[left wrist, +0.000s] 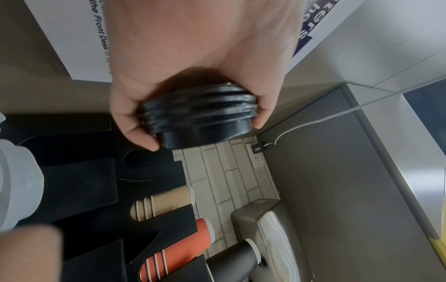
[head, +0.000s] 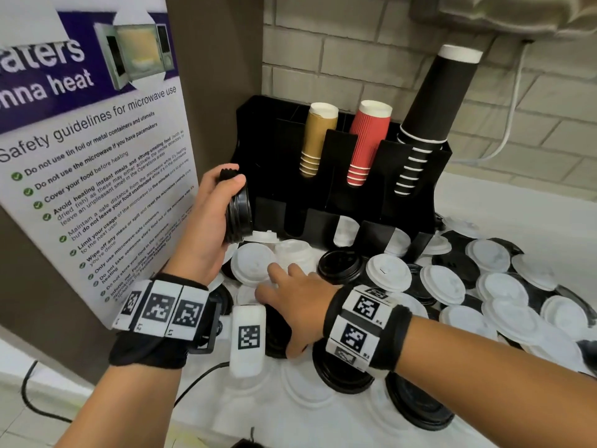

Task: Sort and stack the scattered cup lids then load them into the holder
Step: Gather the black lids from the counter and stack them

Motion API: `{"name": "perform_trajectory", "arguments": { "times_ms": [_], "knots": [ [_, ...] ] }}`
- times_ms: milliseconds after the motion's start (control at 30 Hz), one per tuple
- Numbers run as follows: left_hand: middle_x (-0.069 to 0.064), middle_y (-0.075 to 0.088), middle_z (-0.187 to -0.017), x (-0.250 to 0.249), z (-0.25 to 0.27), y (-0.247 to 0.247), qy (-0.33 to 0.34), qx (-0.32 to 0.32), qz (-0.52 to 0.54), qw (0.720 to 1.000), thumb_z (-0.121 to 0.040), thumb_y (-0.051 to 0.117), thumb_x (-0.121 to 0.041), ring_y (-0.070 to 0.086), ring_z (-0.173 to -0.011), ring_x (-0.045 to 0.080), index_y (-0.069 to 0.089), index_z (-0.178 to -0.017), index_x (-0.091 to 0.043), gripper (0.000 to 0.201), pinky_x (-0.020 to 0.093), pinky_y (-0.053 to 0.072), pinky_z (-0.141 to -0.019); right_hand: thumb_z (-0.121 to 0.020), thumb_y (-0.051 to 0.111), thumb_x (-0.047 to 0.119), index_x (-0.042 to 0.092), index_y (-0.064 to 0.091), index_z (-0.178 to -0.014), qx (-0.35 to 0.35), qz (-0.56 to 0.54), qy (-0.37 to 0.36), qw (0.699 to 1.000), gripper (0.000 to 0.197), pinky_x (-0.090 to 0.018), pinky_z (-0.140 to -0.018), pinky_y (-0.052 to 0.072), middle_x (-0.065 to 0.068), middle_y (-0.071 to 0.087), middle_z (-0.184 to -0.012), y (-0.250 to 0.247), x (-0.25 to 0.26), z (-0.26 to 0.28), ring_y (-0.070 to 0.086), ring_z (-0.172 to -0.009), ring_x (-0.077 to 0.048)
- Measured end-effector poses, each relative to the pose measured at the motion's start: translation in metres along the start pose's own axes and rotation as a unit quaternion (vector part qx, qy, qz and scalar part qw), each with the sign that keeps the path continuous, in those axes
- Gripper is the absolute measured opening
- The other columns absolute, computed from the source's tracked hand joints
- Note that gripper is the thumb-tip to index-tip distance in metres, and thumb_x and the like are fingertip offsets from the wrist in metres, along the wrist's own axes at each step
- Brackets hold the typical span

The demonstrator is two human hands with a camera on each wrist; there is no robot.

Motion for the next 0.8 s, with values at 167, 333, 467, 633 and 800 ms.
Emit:
{"name": "perform_trajectory", "arguments": {
  "times_ms": [167, 333, 467, 633, 800],
  "knots": [
    [-0.006, 0.065, -0.107, 0.004, -0.001, -0.001, -0.005, 0.000, -0.004, 1.000, -0.079, 0.058, -0.040, 0.063, -0.097, 0.009, 0.063, -0.105, -0.037, 0.027, 0.026, 0.050, -0.072, -0.065, 0.082, 0.043, 0.016, 0.044, -0.132, -0.051, 0.039, -0.006, 0.998, 0.082, -0.036, -0.083, 0.039, -0.005, 0.023, -0.135, -0.005, -0.006, -0.001, 0.032, -0.118, -0.026],
    [-0.010, 0.067, -0.101, 0.004, -0.001, -0.003, -0.005, 0.002, -0.010, 1.000, -0.079, 0.058, -0.041, 0.065, -0.088, 0.005, 0.064, -0.104, -0.039, 0.026, 0.022, 0.051, -0.062, -0.061, 0.080, 0.055, 0.016, 0.050, -0.127, -0.065, 0.087, -0.024, 0.994, 0.082, -0.035, -0.083, 0.031, -0.004, 0.033, -0.129, -0.007, -0.011, -0.005, 0.035, -0.114, -0.023],
    [-0.008, 0.066, -0.104, 0.004, -0.001, -0.004, -0.004, 0.005, -0.014, 1.000, -0.079, 0.059, -0.042, 0.064, -0.091, 0.007, 0.064, -0.104, -0.040, 0.025, 0.024, 0.051, -0.065, -0.056, 0.079, 0.060, 0.015, 0.050, -0.125, -0.072, 0.090, -0.036, 0.993, 0.087, -0.036, -0.085, 0.032, -0.003, 0.039, -0.123, -0.006, -0.016, -0.010, 0.036, -0.109, -0.021],
    [-0.008, 0.065, -0.100, 0.003, -0.002, -0.003, -0.002, 0.002, -0.009, 1.000, -0.079, 0.058, -0.038, 0.064, -0.089, 0.007, 0.062, -0.107, -0.035, 0.028, 0.023, 0.049, -0.068, -0.054, 0.081, 0.057, 0.018, 0.049, -0.120, -0.127, -0.029, -0.020, 0.991, 0.083, -0.039, -0.092, 0.036, 0.001, 0.043, -0.116, -0.026, -0.035, -0.009, 0.039, -0.106, -0.019],
    [-0.003, 0.063, -0.112, 0.007, -0.002, 0.000, -0.021, 0.009, -0.013, 1.000, -0.079, 0.058, -0.040, 0.061, -0.098, 0.012, 0.061, -0.113, -0.036, 0.034, 0.028, 0.049, -0.072, -0.057, 0.085, 0.042, 0.017, 0.048, -0.106, -0.246, -0.267, 0.033, 0.931, 0.066, -0.035, -0.085, 0.045, 0.004, 0.049, -0.103, -0.062, -0.078, 0.003, 0.048, -0.095, -0.017]
  ]
}}
Point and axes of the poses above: each hand's wrist, its own z-axis away from the middle knuckle, its own y-axis out of the palm, x = y × z, the point moved 5 cm from there along -z, towards the middle knuckle
